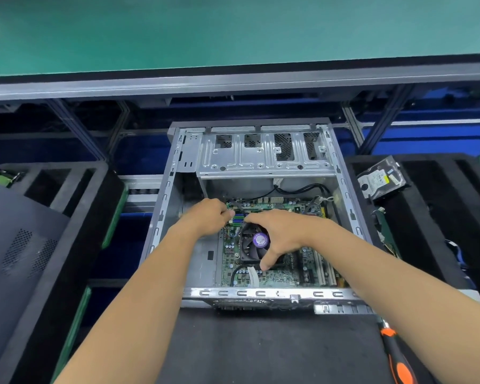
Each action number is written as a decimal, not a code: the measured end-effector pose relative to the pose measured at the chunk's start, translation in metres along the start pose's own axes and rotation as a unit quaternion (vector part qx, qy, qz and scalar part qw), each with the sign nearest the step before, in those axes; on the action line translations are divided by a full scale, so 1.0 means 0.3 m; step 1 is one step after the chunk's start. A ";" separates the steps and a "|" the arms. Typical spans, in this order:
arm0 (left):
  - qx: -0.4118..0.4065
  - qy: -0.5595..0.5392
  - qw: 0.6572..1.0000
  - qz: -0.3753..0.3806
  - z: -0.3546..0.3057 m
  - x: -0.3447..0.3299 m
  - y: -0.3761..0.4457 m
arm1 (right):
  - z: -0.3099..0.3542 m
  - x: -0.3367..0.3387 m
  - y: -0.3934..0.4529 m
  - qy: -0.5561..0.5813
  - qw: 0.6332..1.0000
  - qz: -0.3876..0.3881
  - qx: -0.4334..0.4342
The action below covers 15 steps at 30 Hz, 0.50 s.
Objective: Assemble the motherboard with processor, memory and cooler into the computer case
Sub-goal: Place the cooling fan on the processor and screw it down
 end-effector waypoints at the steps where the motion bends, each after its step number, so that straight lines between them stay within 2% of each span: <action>1: 0.002 0.009 1.000 0.006 0.003 -0.005 0.002 | -0.001 0.000 0.002 -0.001 1.000 0.001 -0.001; 11: 0.009 0.065 0.997 0.045 0.002 -0.032 0.005 | -0.008 0.004 -0.003 0.027 1.000 0.007 0.013; 15: 0.002 0.028 0.996 0.081 -0.003 -0.055 -0.002 | -0.005 -0.006 0.000 0.015 1.000 0.006 0.007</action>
Point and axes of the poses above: each hand's wrist, its own y-axis towards the middle knuckle, its own x-axis out of the back of the hand, z = x × y, the point moved 8 cm from there along y, towards the middle knuckle
